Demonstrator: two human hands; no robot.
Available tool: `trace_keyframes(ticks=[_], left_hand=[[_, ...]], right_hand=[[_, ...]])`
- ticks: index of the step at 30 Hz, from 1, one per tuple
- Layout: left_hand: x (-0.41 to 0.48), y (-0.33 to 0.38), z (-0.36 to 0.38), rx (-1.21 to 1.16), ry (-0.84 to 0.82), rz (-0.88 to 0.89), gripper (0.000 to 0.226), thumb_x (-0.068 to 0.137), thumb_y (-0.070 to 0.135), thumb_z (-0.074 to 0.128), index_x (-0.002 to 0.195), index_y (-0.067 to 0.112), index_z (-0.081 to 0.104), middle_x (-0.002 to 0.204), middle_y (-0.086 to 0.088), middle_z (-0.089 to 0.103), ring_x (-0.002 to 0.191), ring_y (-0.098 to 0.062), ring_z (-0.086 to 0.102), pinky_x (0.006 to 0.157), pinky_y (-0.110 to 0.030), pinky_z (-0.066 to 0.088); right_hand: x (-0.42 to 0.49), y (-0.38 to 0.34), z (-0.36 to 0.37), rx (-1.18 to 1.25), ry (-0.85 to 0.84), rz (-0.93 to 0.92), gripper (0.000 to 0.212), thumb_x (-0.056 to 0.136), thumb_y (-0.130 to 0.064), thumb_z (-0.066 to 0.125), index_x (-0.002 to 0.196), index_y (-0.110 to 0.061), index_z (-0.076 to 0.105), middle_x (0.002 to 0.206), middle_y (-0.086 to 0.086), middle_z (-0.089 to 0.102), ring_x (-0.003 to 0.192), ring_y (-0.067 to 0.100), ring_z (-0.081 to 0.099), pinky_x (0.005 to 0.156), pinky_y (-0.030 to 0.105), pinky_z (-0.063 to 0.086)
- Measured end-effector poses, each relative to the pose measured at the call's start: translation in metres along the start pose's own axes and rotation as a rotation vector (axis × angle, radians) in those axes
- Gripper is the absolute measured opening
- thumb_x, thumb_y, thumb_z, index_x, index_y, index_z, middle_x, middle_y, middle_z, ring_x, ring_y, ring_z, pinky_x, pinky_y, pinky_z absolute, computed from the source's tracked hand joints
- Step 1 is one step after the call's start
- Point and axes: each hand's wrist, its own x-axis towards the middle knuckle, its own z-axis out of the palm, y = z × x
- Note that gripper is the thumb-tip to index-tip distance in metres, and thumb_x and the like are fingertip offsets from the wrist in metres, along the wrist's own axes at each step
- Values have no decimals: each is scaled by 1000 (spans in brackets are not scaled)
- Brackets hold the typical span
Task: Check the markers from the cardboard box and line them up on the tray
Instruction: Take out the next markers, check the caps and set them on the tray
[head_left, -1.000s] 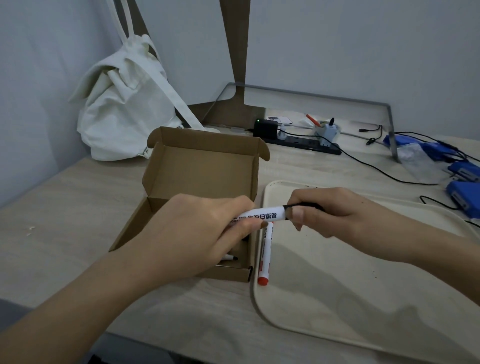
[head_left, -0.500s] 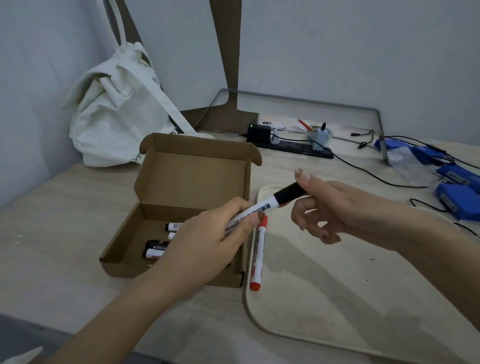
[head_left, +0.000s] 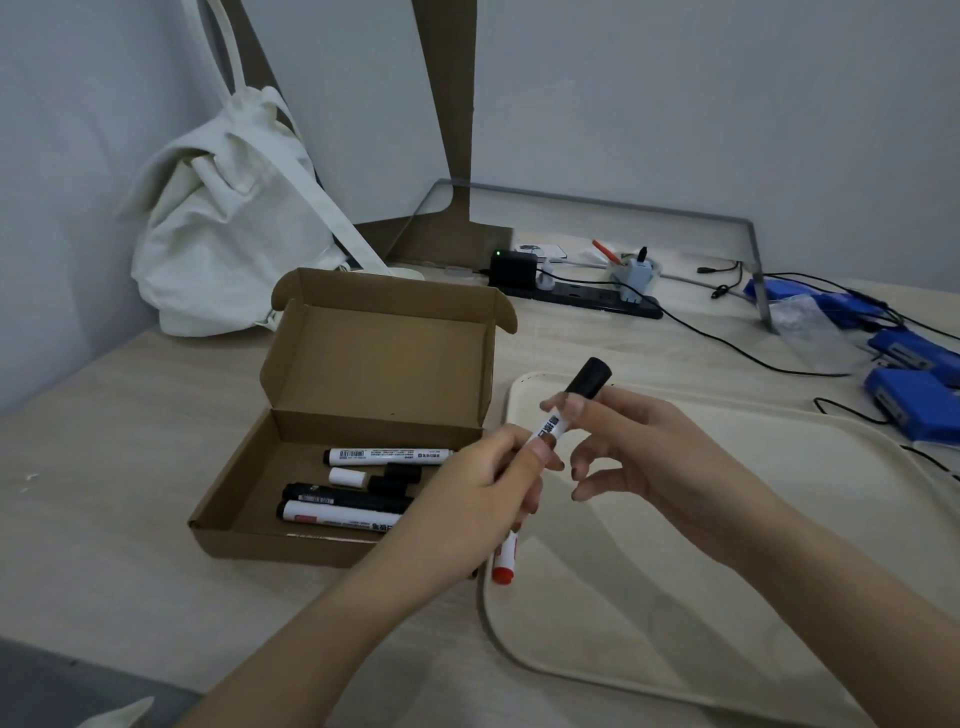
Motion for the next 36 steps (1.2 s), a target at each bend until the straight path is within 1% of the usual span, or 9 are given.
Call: trace_keyframes(ticks=[5,9,13,16,22,25,28,33,36], left_hand=[[3,2,17,-57,-41,-59,24,95,32,37,84,18,53,58,6,51,42,-4,46,43,-22,40],[6,4,22,-128,-73,-89,22,95,30,38,90,16,54,66,2,55,54,-6,57,46,-22,48],[2,-3,7,221,148,47,29,88,49,36,116,40,41,97,23,54,90,5,56,76,-24,50],[-7,-6,-7,420,257,183,32,86,49,38,118,44,35,103,27,49,99,9,48,86,-24,46],[-19,-22,9,897,-100,266,50,87,52,43,134,41,29,139,20,30,127,2,17,99,-14,7],[-18,-29,12,1008,-184,283,50,81,53,41,127,35,45,130,11,49,125,-8,36,108,-25,14],[-15,-35,14,1141,-188,289,48,70,56,38,106,36,63,100,15,66,102,-7,59,106,-24,27],[-14,-36,13,1145,-159,296,42,69,54,37,95,36,66,87,17,66,90,-4,61,96,-27,24],[-15,-41,10,1139,-134,299,41,68,49,36,94,36,65,88,15,66,89,-5,61,97,-26,30]], right_hand=[[1,6,-7,77,57,-19,29,83,-27,58,98,-5,67,82,5,67,61,11,60,56,20,53],[4,11,-13,59,41,26,34,78,-27,62,95,1,68,74,6,67,59,10,60,57,17,53],[18,11,-31,50,57,113,26,83,-19,61,92,3,68,60,4,62,49,6,58,53,14,53],[32,19,-39,-54,26,248,18,83,-21,64,86,-4,72,53,-1,64,47,6,57,51,13,52],[59,45,-24,-338,29,352,31,78,-28,71,79,3,70,50,6,64,40,10,57,47,15,52],[66,53,-15,-496,73,346,36,79,-31,70,62,-1,61,36,0,59,29,8,55,37,14,46],[70,59,-11,-752,104,309,48,84,-42,61,51,-7,56,40,2,58,24,5,49,35,13,41],[72,67,-7,-990,84,207,60,90,-50,44,44,-11,50,42,2,56,19,4,41,45,20,45],[71,64,-2,-1009,47,212,59,92,-50,38,50,-11,51,41,0,55,19,3,41,39,16,42]])
